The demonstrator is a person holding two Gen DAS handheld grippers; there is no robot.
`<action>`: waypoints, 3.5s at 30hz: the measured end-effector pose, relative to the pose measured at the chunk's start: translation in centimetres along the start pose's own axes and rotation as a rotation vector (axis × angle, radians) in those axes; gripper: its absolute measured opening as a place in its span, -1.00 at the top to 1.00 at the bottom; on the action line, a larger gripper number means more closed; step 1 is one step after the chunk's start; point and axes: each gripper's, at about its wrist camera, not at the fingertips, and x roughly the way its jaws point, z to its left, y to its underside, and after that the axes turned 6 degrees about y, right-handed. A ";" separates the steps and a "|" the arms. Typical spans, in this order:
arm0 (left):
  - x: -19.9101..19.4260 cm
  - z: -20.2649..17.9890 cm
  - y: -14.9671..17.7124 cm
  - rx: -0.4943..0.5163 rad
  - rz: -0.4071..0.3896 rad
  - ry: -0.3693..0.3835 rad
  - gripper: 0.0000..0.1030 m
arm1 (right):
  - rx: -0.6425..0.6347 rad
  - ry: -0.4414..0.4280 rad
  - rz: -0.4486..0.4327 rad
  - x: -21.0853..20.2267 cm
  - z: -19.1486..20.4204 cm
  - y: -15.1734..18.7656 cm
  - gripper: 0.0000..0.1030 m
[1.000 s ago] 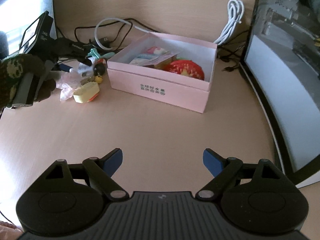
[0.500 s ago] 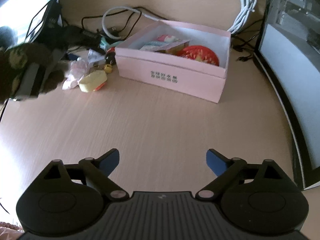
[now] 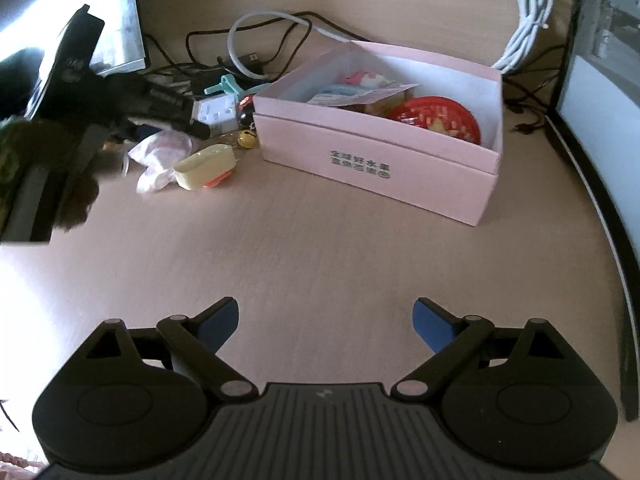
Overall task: Organize objects
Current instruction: 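Grasp the white plug adapter with the left gripper, then grasp the yellow keychain toy with the right gripper, then carry the plug adapter and yellow keychain toy into the pink box and release both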
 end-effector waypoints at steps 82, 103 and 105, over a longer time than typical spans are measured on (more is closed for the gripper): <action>-15.3 1.4 12.3 0.067 0.055 0.315 -0.02 | 0.050 0.166 -0.139 -0.1 4.6 -0.8 -0.42; -16.2 5.4 13.5 -0.081 0.011 0.332 -0.02 | 0.115 0.071 -0.388 -12.3 2.7 -10.3 -0.08; -15.8 4.6 13.5 -0.072 0.009 0.357 -0.02 | 0.114 0.060 -0.408 -13.8 2.3 -10.6 -0.08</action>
